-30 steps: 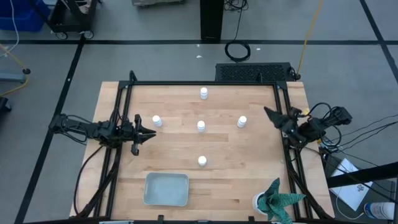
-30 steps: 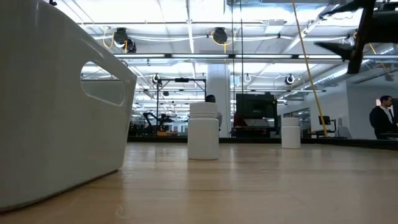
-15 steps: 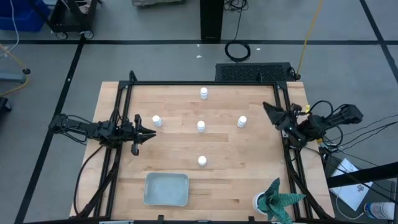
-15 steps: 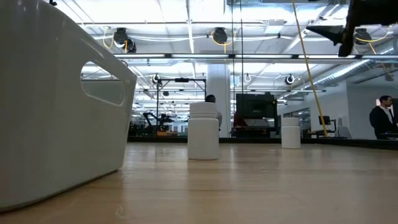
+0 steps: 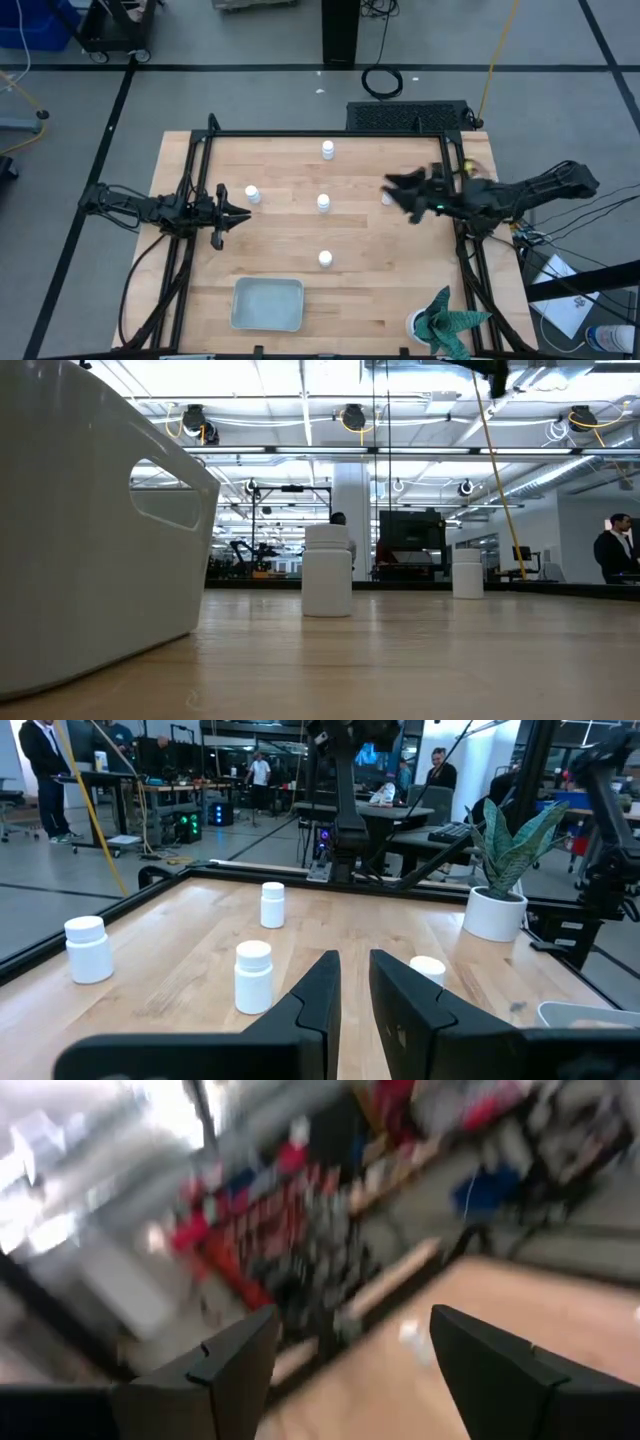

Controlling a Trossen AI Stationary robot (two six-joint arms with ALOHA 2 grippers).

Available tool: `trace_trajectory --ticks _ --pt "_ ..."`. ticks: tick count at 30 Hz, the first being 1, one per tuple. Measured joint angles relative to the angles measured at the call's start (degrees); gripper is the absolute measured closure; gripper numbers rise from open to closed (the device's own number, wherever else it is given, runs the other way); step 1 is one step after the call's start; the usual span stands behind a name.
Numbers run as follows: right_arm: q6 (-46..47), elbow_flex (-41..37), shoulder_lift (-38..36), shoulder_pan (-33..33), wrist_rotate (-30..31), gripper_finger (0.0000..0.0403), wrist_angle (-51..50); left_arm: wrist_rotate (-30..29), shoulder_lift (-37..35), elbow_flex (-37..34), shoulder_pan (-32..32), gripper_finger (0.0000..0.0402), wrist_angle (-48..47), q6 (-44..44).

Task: Pick and place pill bottles into a basket
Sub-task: Put the white medicine bottle into the gray bin

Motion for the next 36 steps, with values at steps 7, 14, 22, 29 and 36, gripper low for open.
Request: trace_trajectory --ticks 7,14,22,29,36 --pt "-0.68 17.93 17.69 -6.85 -24.53 0.0135 -21.31 0.0 0.0 0.0 0.0 0.0339 0.04 0.0" --pt "-15.24 33.61 35.65 -8.37 -37.99 0.0126 -32.85 0.0 0.0 0.0 -0.01 0.0339 0.07 0.0" --pt "-19.6 37.58 46.45 -4.15 -40.1 0.0128 -37.71 0.0 0.0 0.0 0.0 0.0339 0.07 0.0" --pt "-20.34 37.6 53.12 0.18 -35.14 0.0126 -32.73 -0.01 0.0 0.0 -0.01 0.0339 0.07 0.0" --pt "-15.8 37.56 58.11 0.4 -28.39 0.0113 -31.37 -0.02 0.0 0.0 0.0 0.0339 0.07 -0.02"
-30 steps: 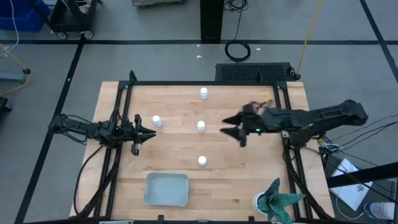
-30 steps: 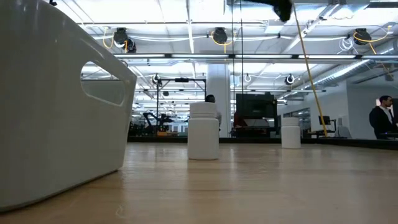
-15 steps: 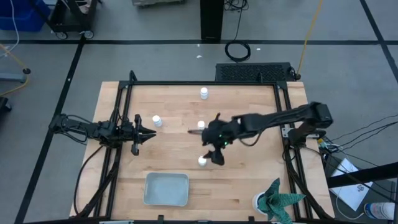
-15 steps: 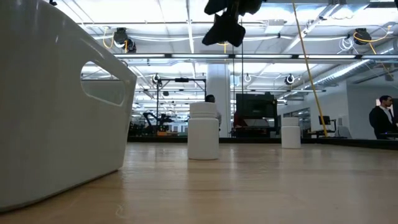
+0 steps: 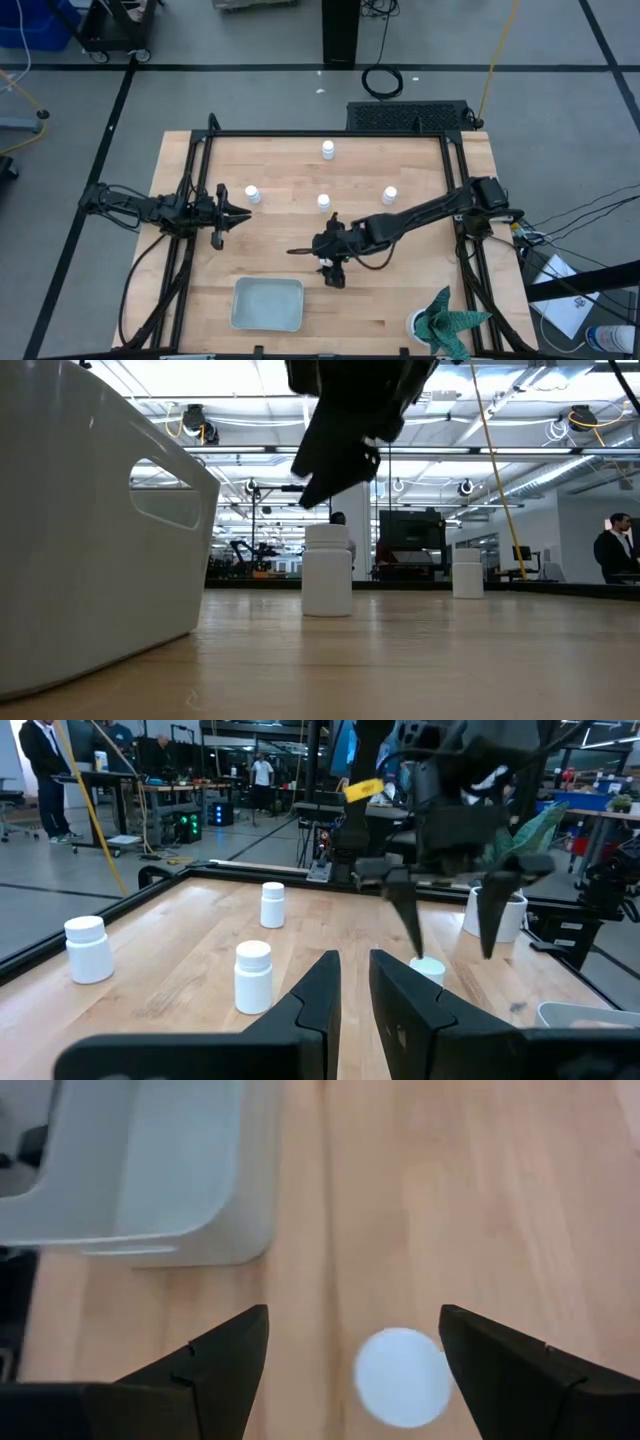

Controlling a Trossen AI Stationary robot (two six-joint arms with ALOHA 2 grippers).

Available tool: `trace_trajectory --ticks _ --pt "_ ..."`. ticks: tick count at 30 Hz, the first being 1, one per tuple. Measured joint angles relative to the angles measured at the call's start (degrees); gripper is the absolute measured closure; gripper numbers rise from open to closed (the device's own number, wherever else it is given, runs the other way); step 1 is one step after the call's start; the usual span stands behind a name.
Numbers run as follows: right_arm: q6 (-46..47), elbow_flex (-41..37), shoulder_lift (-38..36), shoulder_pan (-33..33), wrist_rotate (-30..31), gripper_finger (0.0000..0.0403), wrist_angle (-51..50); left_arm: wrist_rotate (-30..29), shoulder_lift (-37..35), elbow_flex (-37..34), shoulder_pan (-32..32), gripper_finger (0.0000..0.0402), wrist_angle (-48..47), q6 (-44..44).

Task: Pick and place pill bottles into a basket
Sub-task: Put the white medicine bottle into the gray bin

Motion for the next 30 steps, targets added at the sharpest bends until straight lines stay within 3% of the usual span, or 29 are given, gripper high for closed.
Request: trace_trajectory --ticks 20,30 --pt "3.67 -1.7 1.27 -0.92 0.76 0.0115 -3.01 0.02 -0.01 0.0 0.0 0.0339 0.02 0.0" --pt "3.5 -1.68 1.22 -1.79 1.85 0.0136 -3.63 0.0 -0.01 0.0 0.0 0.0339 0.02 0.02"
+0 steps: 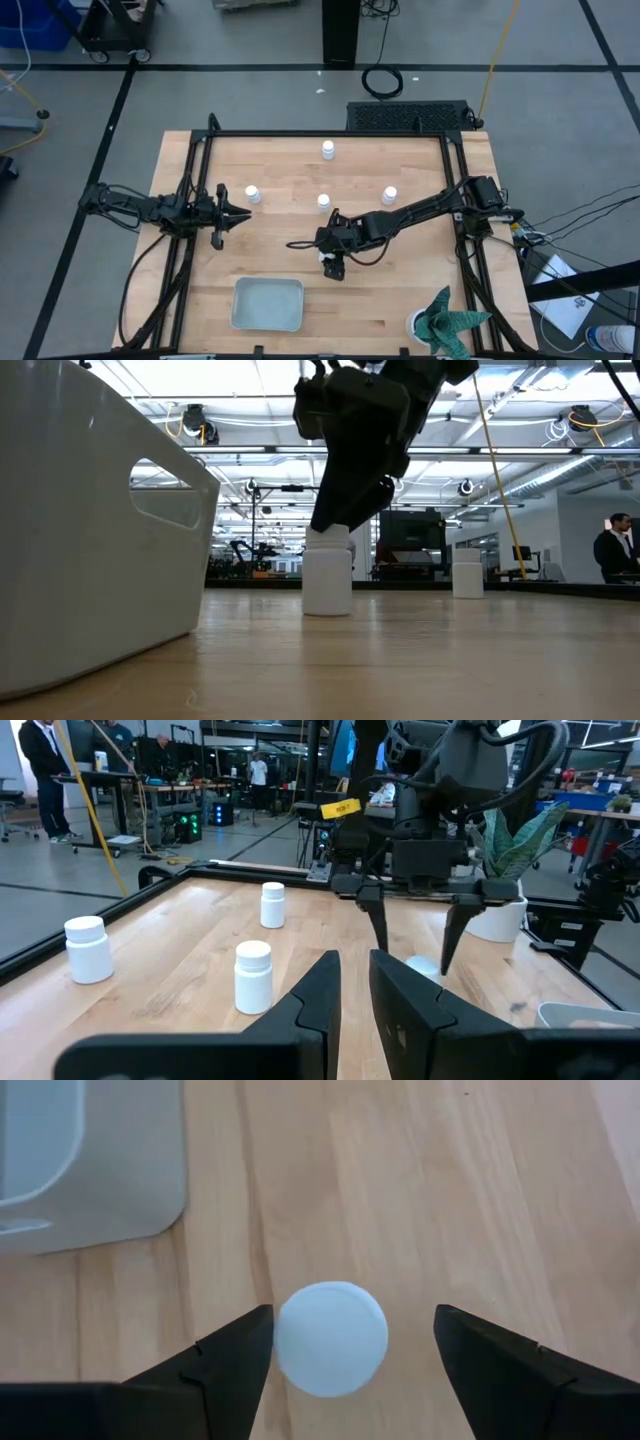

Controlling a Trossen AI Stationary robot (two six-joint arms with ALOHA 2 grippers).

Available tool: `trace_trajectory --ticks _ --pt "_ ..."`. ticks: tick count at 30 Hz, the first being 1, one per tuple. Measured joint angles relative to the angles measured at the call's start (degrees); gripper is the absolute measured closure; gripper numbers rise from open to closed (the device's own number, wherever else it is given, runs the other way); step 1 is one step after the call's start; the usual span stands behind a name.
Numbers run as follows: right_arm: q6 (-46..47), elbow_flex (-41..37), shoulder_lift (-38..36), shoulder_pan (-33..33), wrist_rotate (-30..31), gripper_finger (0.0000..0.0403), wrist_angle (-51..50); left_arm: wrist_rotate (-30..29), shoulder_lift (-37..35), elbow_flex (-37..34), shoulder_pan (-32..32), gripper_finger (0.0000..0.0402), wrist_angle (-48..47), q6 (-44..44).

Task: Pick and place pill bottles into a basket
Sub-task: Put the white medicine bottle into the gray bin

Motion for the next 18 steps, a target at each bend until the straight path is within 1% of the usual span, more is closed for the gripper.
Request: trace_trajectory --ticks 9,14,16,18 --pt "-0.02 -0.11 0.0 -0.22 0.05 0.0149 0.03 0.0 0.01 0.0 0.0 0.0339 0.02 0.0" --pt "1.24 -1.45 0.0 -0.22 -0.05 0.0156 0.26 0.01 0.01 0.0 0.0 0.0339 0.02 -0.02" --pt "1.81 -2.12 -0.02 -0.23 -1.34 0.016 0.62 0.01 0.01 0.0 0.0 0.0339 0.02 0.0" --pt "1.9 -2.81 -0.02 -0.22 -1.29 0.0164 1.03 0.01 0.01 0.0 0.0 0.0339 0.02 0.0"
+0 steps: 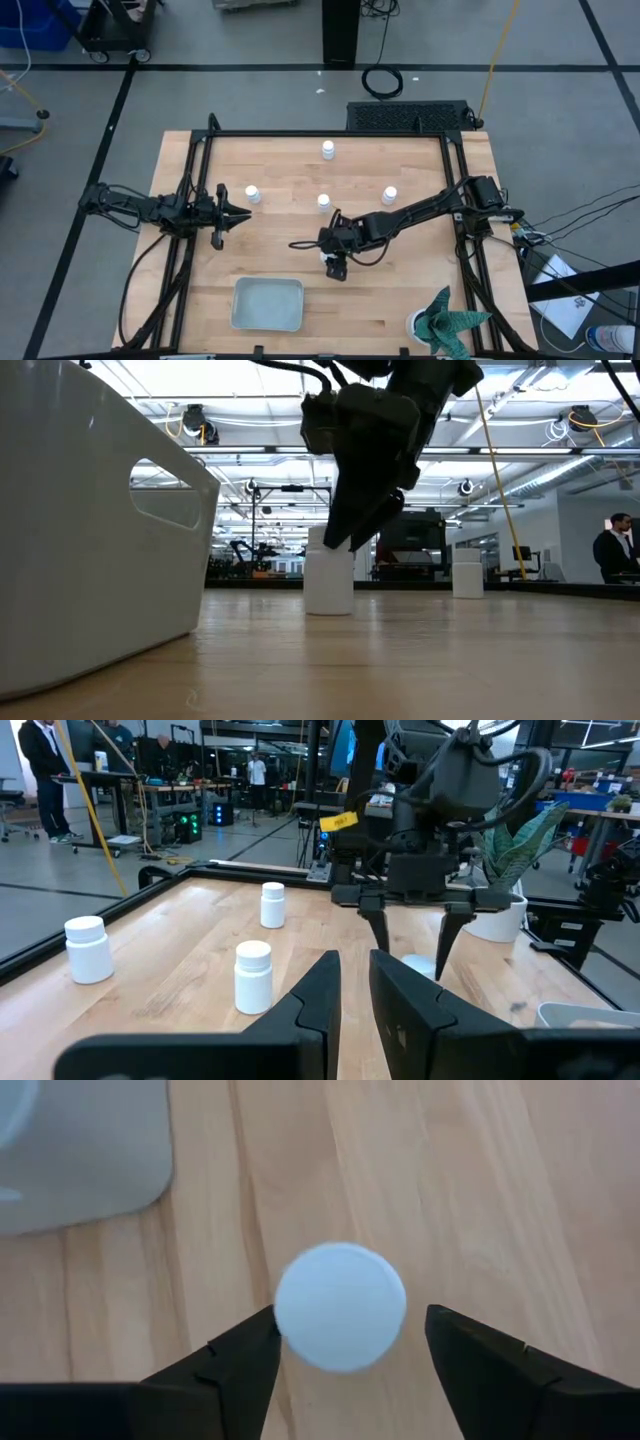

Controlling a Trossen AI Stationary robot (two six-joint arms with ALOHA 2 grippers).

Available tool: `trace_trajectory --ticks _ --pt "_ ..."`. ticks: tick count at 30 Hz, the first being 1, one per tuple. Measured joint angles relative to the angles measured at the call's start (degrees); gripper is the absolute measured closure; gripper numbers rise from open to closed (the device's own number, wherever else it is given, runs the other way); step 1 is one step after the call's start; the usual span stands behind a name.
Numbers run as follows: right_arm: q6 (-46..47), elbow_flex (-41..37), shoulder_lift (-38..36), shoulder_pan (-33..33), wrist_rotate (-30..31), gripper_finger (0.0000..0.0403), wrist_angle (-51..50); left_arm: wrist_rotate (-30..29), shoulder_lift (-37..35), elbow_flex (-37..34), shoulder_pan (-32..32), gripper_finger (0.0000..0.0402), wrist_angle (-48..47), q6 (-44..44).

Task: Pick and place pill bottles into a basket
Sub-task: Put the white medicine bottle into the gray bin

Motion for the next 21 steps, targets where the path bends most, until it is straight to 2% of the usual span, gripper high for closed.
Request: trace_trajectory --ticks 9,16,21 --pt "0.06 -0.18 0.02 0.04 0.02 0.0172 6.29 0.0 -0.01 0.0 -0.01 0.0339 0.0 0.0" --pt "0.07 -0.16 0.0 0.04 0.02 0.0182 3.96 0.0 0.0 0.0 0.0 0.0339 0.0 0.0" --pt "0.17 -0.16 0.0 0.04 0.01 0.0203 3.9 0.0 -0.02 0.0 0.0 0.0339 0.0 0.0"
